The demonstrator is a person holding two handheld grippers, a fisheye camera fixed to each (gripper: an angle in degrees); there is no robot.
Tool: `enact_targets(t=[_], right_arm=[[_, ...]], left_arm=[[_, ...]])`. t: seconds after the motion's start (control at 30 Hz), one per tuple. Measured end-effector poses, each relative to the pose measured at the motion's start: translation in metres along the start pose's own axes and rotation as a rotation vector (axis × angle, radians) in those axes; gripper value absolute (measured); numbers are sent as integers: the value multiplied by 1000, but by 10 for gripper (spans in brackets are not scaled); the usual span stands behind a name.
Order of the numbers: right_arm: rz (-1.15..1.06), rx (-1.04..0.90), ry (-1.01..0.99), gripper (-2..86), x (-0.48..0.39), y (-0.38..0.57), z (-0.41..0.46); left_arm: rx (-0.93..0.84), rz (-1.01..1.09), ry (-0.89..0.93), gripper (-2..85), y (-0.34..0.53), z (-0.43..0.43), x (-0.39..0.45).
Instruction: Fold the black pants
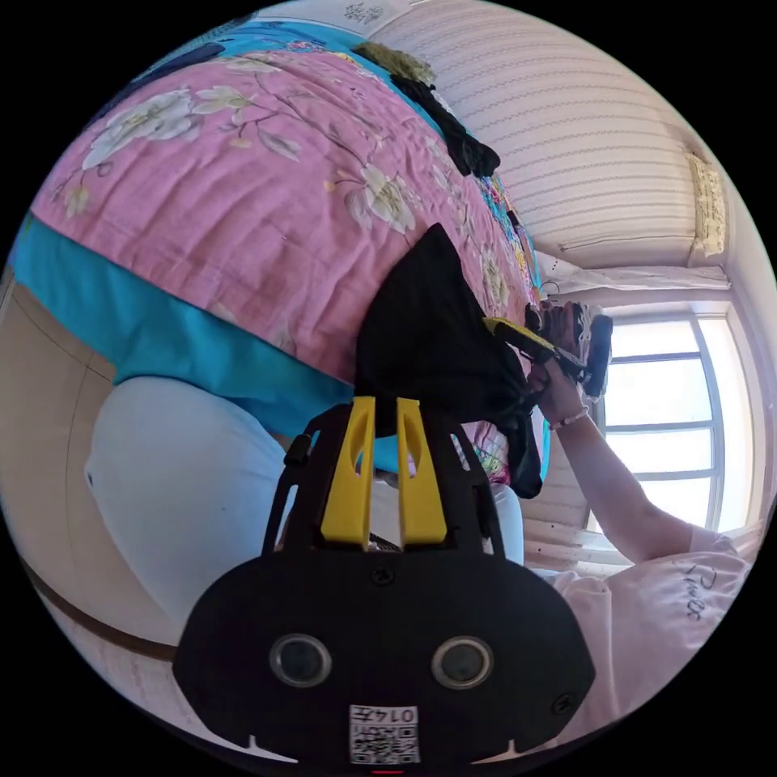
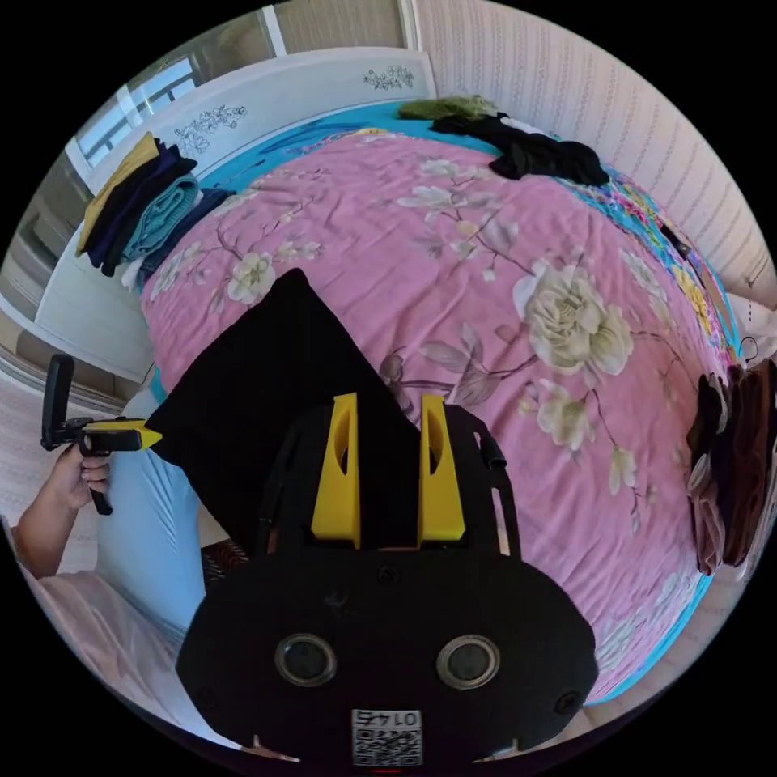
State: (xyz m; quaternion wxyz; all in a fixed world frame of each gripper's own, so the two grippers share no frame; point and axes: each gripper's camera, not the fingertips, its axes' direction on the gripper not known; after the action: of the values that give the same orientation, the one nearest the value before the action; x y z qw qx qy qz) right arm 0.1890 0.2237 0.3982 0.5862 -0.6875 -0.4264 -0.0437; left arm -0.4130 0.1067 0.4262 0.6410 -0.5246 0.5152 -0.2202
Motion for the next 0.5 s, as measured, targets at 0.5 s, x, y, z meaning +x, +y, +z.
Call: enact_targets(t=[0.5], right_arm=[[290, 699, -272, -2, 140, 134, -238]], left_arm=[[2, 900, 613, -10, 70, -111, 193]])
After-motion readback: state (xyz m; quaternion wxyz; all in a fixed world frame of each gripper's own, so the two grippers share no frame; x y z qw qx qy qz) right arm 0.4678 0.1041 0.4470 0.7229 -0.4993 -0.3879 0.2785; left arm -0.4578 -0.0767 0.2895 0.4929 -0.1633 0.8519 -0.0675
